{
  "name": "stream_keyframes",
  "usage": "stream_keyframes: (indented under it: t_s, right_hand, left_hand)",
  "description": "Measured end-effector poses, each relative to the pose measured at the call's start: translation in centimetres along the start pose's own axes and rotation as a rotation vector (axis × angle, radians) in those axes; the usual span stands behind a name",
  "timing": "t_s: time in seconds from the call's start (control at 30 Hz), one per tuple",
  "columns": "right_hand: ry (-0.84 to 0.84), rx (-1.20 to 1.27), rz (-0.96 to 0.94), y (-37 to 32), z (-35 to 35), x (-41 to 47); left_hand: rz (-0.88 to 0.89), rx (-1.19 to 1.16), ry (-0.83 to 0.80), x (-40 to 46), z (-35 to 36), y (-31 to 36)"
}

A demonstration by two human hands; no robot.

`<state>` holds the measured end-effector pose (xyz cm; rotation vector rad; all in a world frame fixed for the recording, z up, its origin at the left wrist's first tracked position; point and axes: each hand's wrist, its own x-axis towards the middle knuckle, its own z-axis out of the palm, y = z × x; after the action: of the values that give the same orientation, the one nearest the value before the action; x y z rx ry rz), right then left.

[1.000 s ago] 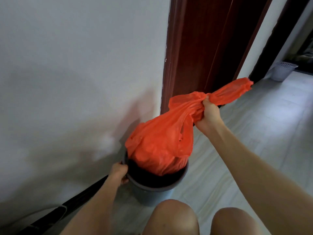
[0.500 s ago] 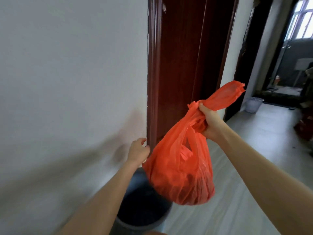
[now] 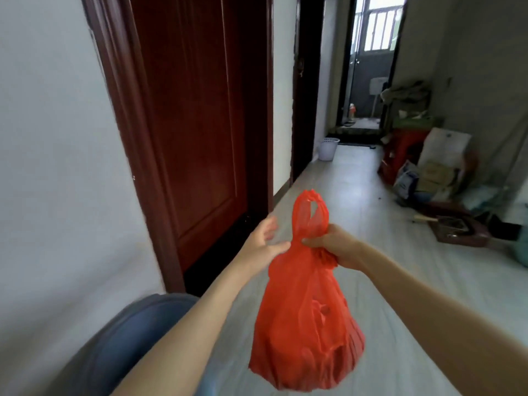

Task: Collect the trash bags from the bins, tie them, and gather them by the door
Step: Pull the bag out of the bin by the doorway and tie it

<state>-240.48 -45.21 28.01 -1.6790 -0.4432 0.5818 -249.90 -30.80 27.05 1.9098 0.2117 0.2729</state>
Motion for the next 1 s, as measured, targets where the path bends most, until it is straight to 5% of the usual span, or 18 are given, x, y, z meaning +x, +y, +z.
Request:
stream_keyframes:
  t_s: [0.2,0.37,0.6,0.7,0.77,0.87,1.0]
  right_hand:
    - [-0.028,-0.074,0.113,4.8,-4.8,0.1]
    - [0.136,-0.074,0.209,9.8,-8.9,-0.8]
    - [0.429,-0.979,0.495,15.8,-18.5,-4.6]
    - [0.640,-1.120,0.521,15.0,-19.7,-6.3]
    - [0.731,-0.986,0.475,14.1,-20.1,-6.8]
    - [0.781,-0.370,0.300,12.6,-19.9,-7.0]
    - [0.677,0.206,0.069,11.2,-19.3,-8.4]
  left_hand:
    - [-0.171,0.145,-0.311,2.2,8.3,-7.8]
    - [-0.188,0.471,-0.159,4.2,13.3,-11.0]
    - [-0.125,0.630,0.082,6.9,13.2,-12.0]
    - [-0.126,0.645,0.189,7.2,12.7,-10.3]
    - [-0.164,0.574,0.252,7.3,12.2,-9.2]
    - [-0.140,0.332,0.300,7.2,11.4,-7.5]
    - [-0.185,-0.079,0.305,7.1,10.6,-5.9]
